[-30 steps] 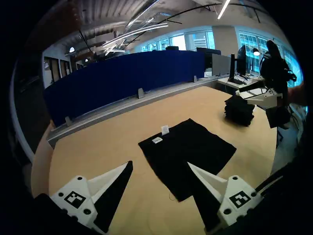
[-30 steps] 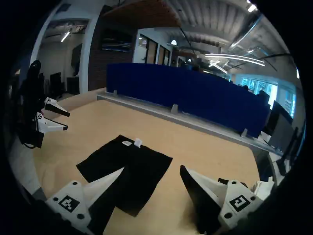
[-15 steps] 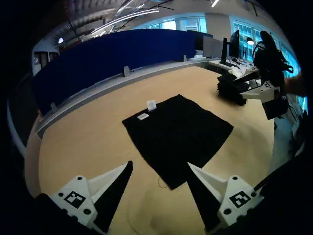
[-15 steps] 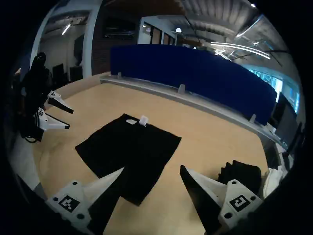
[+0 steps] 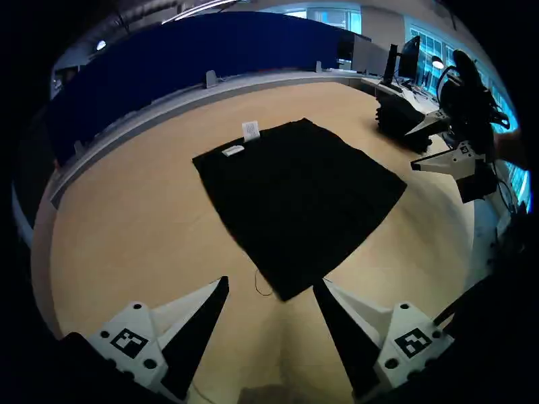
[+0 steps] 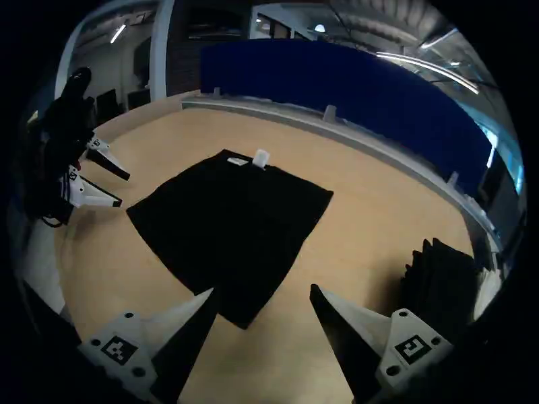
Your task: Fold towel
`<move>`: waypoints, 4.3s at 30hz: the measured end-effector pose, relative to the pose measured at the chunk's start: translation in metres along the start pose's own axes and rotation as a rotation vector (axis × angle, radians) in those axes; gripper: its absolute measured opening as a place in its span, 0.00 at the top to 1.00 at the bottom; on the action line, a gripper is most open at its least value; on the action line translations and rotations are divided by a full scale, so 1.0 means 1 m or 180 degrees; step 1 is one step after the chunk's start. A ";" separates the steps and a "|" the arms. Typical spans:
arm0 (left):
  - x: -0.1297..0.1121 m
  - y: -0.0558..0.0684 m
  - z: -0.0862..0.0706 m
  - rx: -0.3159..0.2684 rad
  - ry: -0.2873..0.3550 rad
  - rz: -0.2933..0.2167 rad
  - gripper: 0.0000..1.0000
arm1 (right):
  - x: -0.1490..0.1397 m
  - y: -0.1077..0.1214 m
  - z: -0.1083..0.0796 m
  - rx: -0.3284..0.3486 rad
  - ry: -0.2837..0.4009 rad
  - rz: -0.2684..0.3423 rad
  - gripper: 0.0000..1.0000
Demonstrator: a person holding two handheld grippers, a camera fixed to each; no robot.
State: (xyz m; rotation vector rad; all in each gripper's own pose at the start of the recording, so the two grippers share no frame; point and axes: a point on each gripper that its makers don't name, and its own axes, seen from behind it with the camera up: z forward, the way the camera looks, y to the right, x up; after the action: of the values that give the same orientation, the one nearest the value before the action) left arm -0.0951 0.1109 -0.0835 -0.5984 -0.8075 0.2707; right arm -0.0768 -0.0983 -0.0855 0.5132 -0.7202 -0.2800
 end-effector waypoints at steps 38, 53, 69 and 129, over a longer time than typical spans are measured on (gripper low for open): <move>-0.022 0.019 0.021 -0.0129 -0.0325 -0.0103 0.26 | -0.044 -0.017 0.022 0.0173 -0.0333 0.0086 0.26; -0.025 0.016 0.024 -0.0031 -0.0368 -0.0041 0.48 | -0.053 -0.025 0.021 0.0228 -0.0394 0.0078 0.43; -0.025 0.013 0.024 0.0055 -0.0399 -0.0074 0.82 | -0.057 -0.028 0.018 0.0272 -0.0401 0.0076 0.59; 0.042 0.022 -0.062 0.0060 -0.0015 -0.0434 0.93 | 0.024 -0.026 -0.065 0.0343 -0.0133 0.0072 0.86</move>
State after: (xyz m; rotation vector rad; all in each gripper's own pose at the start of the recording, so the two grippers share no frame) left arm -0.0209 0.1221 -0.1049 -0.5226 -0.8454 0.1550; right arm -0.0165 -0.1073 -0.1279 0.6027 -0.7842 -0.2323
